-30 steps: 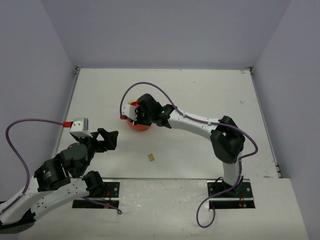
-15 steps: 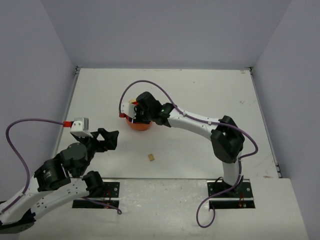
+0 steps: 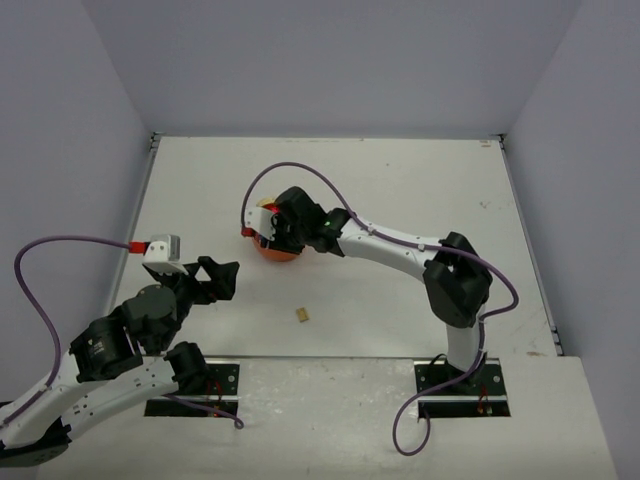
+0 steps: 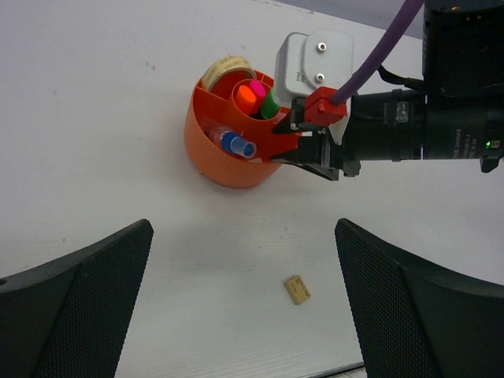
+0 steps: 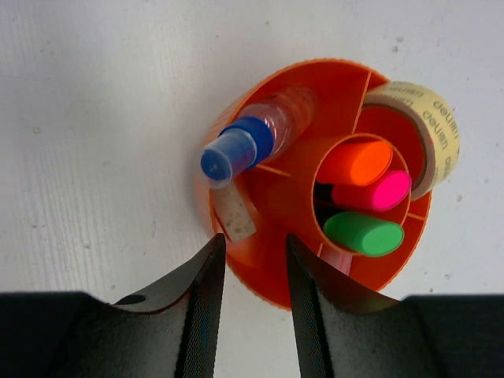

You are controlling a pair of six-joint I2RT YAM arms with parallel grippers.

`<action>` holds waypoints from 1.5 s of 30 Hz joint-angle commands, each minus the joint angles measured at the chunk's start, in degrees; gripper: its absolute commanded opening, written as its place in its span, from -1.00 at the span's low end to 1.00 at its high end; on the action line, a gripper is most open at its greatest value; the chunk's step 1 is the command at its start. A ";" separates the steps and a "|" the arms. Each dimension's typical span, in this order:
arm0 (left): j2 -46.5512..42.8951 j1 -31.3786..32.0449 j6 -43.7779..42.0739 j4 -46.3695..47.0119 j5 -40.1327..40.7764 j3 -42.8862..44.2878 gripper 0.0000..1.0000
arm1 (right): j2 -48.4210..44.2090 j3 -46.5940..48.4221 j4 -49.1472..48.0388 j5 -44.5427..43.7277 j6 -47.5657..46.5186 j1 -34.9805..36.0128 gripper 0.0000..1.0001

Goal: Sort the stationery into containers
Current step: Place the stationery in the storage box, then pick up the stationery from the center of the board.

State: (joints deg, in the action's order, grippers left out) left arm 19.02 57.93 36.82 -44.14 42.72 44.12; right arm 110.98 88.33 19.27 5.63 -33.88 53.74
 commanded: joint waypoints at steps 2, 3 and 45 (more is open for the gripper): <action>0.67 0.25 -1.05 2.17 0.75 -0.65 1.00 | -12.74 -4.67 -2.64 -2.13 19.98 0.33 -0.26; 0.67 0.25 -1.05 2.13 0.79 -0.66 1.00 | -13.80 -5.36 -2.48 -3.37 23.47 0.54 -0.26; 1.81 0.25 -0.80 2.04 0.94 -0.61 1.00 | 0.12 -15.01 12.67 -23.94 76.66 15.33 -0.87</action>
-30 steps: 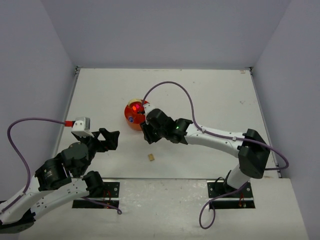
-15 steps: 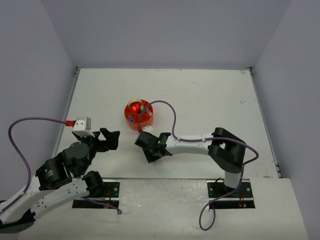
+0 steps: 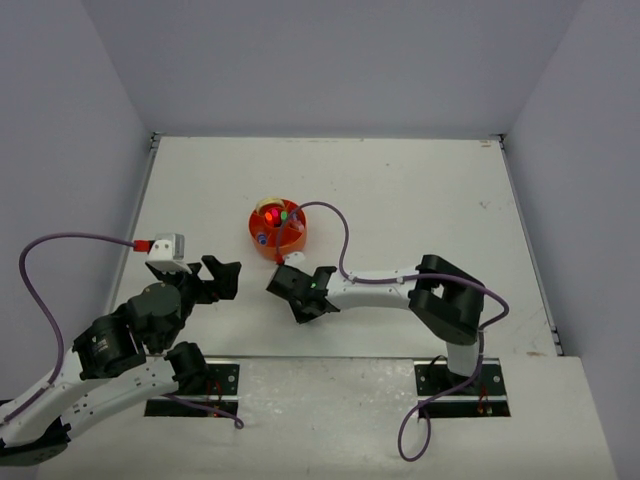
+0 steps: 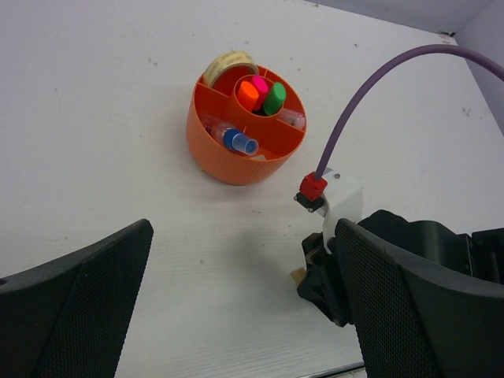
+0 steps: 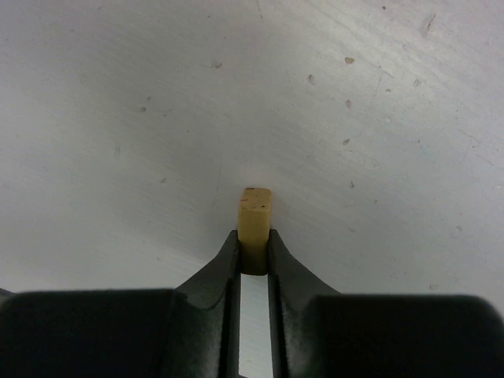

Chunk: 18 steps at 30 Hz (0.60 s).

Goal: Sort the stationery into containers
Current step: Pick up the stationery from the center of the board.

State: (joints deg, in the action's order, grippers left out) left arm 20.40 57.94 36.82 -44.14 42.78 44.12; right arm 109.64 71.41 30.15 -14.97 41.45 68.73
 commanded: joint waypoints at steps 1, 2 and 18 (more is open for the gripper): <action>0.43 0.25 -0.87 2.06 0.80 -0.63 1.00 | 1.12 1.98 1.93 -3.58 1.19 0.30 -0.93; 0.43 0.25 -0.87 2.12 0.73 -0.70 1.00 | 0.77 1.98 1.93 -4.00 0.84 0.43 -1.00; -0.22 0.25 -0.78 2.04 0.86 -0.70 1.00 | -7.68 15.49 -1.04 6.10 -35.80 -6.96 -1.00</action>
State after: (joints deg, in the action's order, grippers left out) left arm 20.40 57.94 36.82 -44.12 42.74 44.12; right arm 104.95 81.27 31.96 -16.55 24.23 65.66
